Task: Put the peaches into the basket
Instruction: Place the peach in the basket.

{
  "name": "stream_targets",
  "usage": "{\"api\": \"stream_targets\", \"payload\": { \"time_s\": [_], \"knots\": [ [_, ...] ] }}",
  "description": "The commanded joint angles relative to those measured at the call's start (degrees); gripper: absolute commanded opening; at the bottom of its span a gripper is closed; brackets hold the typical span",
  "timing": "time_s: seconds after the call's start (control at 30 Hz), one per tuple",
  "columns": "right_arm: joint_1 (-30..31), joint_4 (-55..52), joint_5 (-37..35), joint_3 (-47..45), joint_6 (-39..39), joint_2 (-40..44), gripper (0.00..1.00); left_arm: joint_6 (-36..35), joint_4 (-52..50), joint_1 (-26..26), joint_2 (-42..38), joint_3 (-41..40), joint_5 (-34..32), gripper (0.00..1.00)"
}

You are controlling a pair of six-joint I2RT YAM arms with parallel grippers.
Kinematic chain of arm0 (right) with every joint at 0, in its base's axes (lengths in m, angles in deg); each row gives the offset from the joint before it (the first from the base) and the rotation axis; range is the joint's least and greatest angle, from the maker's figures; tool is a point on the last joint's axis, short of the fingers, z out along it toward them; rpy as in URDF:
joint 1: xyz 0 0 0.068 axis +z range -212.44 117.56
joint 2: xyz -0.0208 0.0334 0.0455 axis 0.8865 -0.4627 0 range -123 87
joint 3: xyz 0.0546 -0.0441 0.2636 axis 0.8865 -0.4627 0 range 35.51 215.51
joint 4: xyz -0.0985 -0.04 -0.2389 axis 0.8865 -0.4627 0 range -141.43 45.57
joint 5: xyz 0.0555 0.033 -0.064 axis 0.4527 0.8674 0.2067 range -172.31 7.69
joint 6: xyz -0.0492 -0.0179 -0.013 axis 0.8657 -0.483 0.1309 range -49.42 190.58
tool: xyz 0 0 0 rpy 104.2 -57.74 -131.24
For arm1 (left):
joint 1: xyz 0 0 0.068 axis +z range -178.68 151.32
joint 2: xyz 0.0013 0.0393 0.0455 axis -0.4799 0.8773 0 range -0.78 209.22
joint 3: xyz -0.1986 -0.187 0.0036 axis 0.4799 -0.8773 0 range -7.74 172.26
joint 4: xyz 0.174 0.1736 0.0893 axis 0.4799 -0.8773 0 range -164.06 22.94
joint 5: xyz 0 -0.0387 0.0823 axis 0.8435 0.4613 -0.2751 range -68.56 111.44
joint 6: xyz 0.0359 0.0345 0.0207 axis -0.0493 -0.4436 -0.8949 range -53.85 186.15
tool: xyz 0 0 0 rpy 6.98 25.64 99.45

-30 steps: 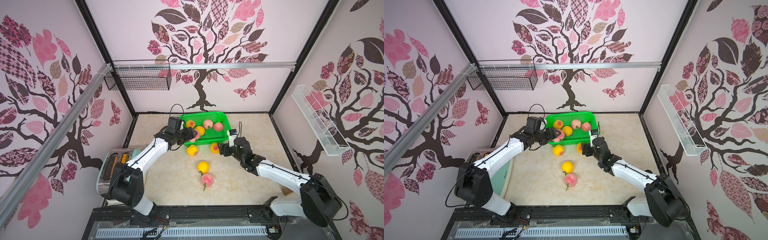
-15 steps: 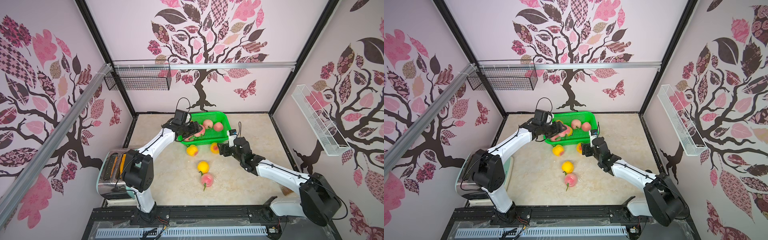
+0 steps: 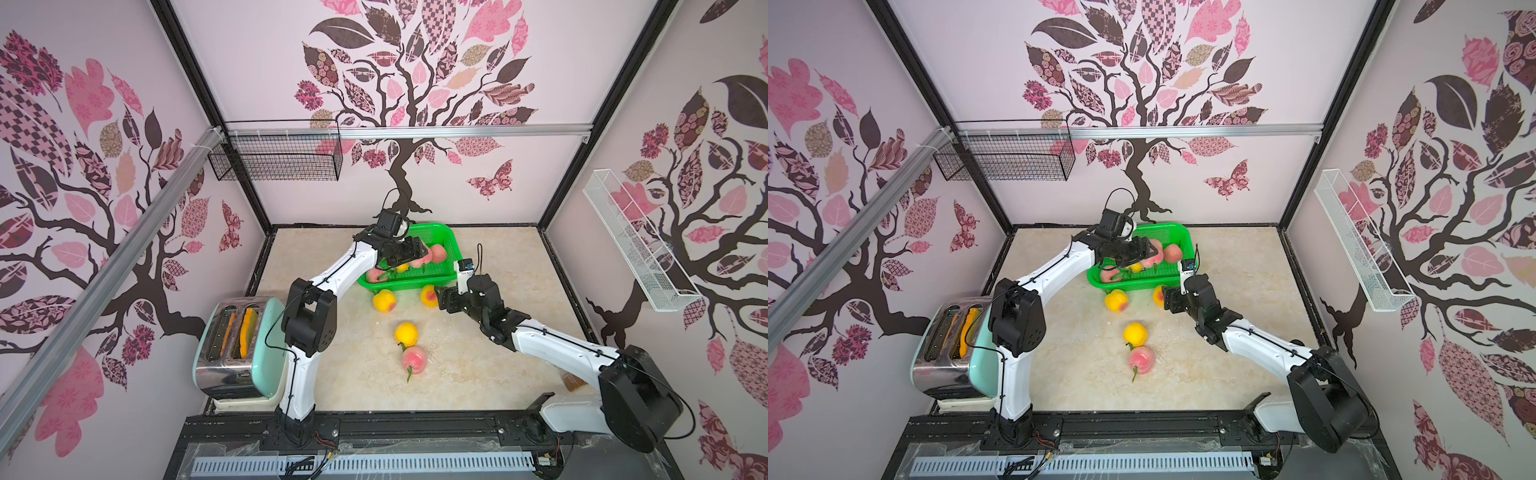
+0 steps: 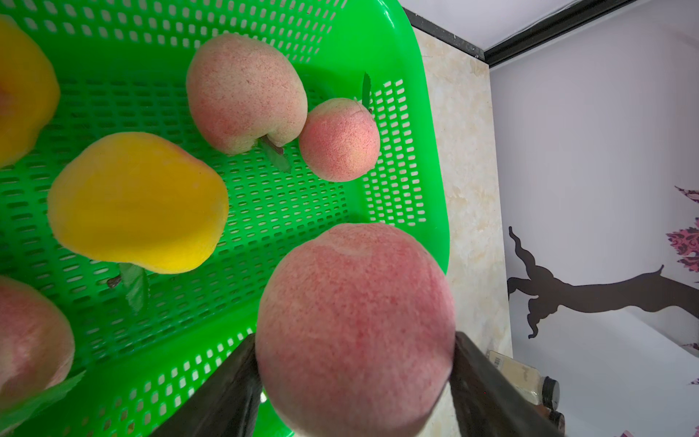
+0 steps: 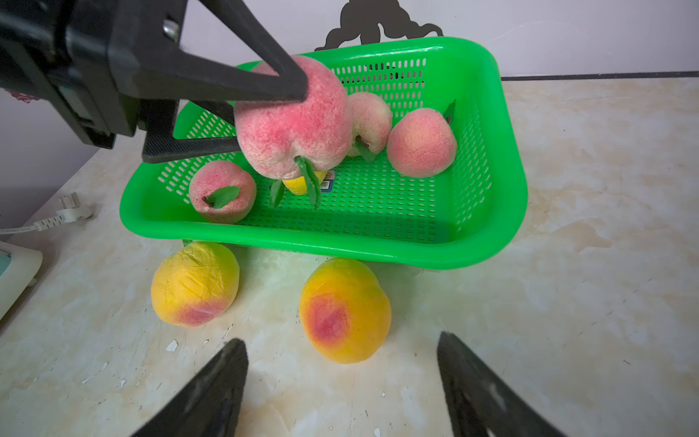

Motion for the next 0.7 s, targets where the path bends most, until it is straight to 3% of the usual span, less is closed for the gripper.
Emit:
{"api": "stream_targets", "payload": {
  "time_s": [0.0, 0.67],
  "knots": [
    [0.24, 0.16, 0.0, -0.85, -0.5, 0.6, 0.81, -0.8, -1.33, -0.51, 1.92, 2.1, -0.1, 0.74],
    [0.23, 0.08, 0.0, -0.89, -0.54, 0.88, 0.81, 0.16, -2.1, -1.62, 9.82, 7.56, -2.3, 0.76]
  ]
}}
